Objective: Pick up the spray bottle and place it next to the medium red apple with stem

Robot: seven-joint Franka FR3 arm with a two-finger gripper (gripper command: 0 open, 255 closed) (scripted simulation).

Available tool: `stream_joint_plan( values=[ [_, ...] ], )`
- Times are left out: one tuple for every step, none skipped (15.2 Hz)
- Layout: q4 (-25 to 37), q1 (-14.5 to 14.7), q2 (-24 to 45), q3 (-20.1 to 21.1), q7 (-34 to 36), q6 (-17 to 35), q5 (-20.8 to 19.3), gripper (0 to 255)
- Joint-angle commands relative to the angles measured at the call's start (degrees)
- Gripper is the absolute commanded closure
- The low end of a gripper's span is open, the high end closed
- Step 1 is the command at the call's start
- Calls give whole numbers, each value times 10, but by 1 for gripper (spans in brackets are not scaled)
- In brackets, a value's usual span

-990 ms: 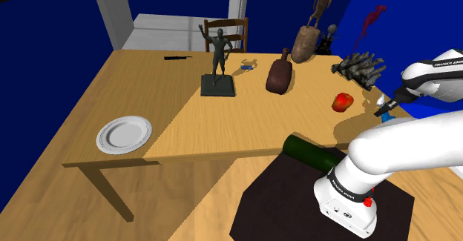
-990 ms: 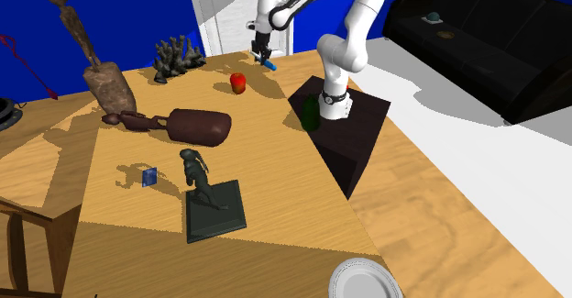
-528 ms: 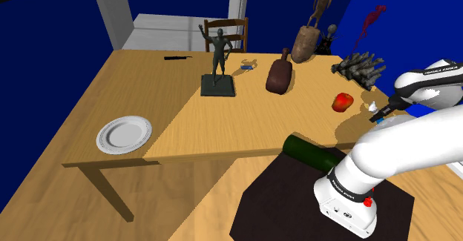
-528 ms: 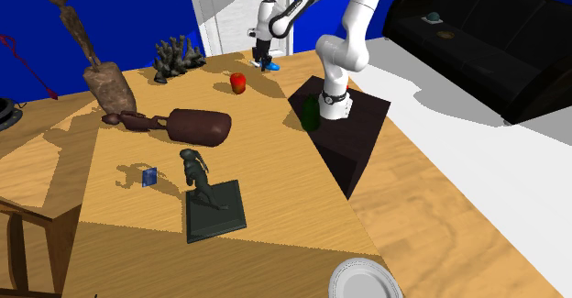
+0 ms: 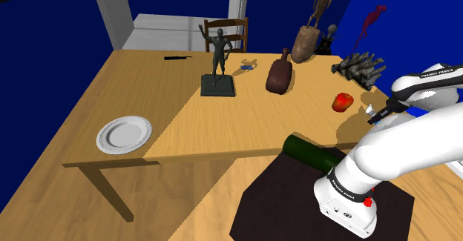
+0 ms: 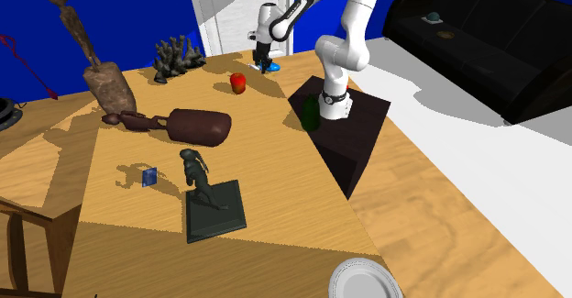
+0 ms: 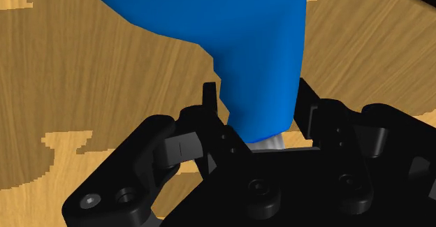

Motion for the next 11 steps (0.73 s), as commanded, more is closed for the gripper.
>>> stream_joint_plan(
  values=[
    [0, 0, 0, 0, 0, 0, 0, 255],
    [0, 0, 0, 0, 0, 0, 0, 255],
    [0, 0, 0, 0, 0, 0, 0, 0],
    [0, 0, 0, 0, 0, 0, 0, 0],
    [0, 0, 0, 0, 0, 0, 0, 0],
    [0, 0, 0, 0, 0, 0, 0, 0],
    [0, 0, 0, 0, 0, 0, 0, 0],
    [0, 0, 0, 0, 0, 0, 0, 0],
    [0, -41, -10, 43, -3, -24, 4, 0],
    [1, -77, -23, 83, -5, -48, 8, 0],
    [3, -109, -36, 118, -6, -73, 11, 0]
  ],
)
